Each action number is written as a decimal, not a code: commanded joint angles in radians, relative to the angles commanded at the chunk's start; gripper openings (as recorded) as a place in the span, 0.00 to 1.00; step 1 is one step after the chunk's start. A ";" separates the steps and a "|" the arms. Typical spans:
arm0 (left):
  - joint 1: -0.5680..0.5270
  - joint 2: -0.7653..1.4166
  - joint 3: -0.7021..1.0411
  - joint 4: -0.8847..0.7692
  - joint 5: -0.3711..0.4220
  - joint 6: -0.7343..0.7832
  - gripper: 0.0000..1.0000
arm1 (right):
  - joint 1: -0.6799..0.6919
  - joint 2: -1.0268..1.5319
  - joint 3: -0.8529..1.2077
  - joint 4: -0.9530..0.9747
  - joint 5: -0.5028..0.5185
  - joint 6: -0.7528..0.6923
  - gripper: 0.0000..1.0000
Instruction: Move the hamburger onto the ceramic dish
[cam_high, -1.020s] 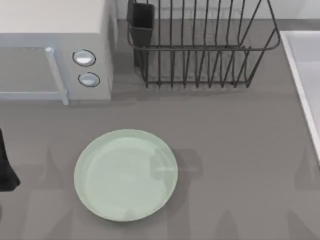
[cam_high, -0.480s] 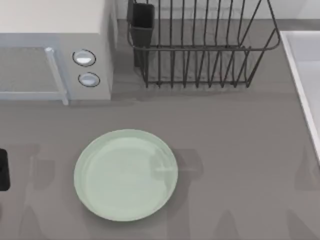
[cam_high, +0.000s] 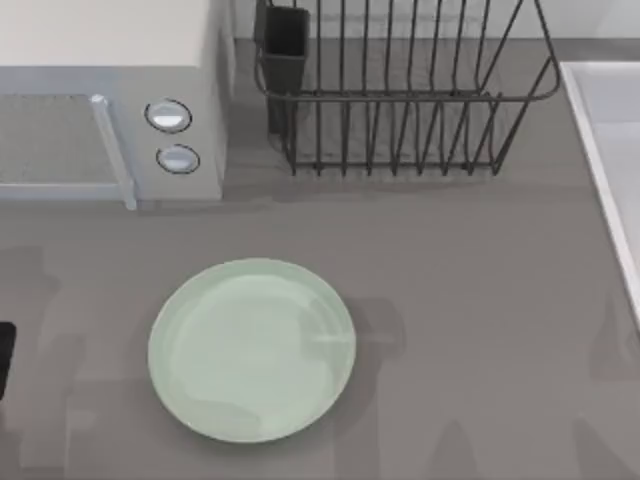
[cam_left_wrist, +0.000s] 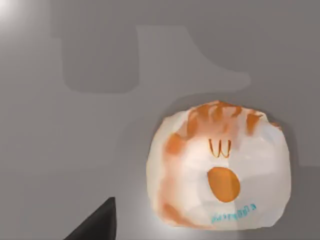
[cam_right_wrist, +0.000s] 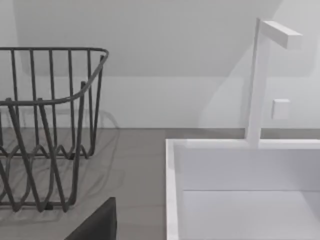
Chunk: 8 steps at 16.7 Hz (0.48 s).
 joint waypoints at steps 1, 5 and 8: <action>0.008 0.051 0.031 -0.036 0.000 0.009 1.00 | 0.000 0.000 0.000 0.000 0.000 0.000 1.00; 0.025 0.166 0.099 -0.114 0.000 0.029 1.00 | 0.000 0.000 0.000 0.000 0.000 0.000 1.00; 0.025 0.169 0.101 -0.116 0.000 0.030 1.00 | 0.000 0.000 0.000 0.000 0.000 0.000 1.00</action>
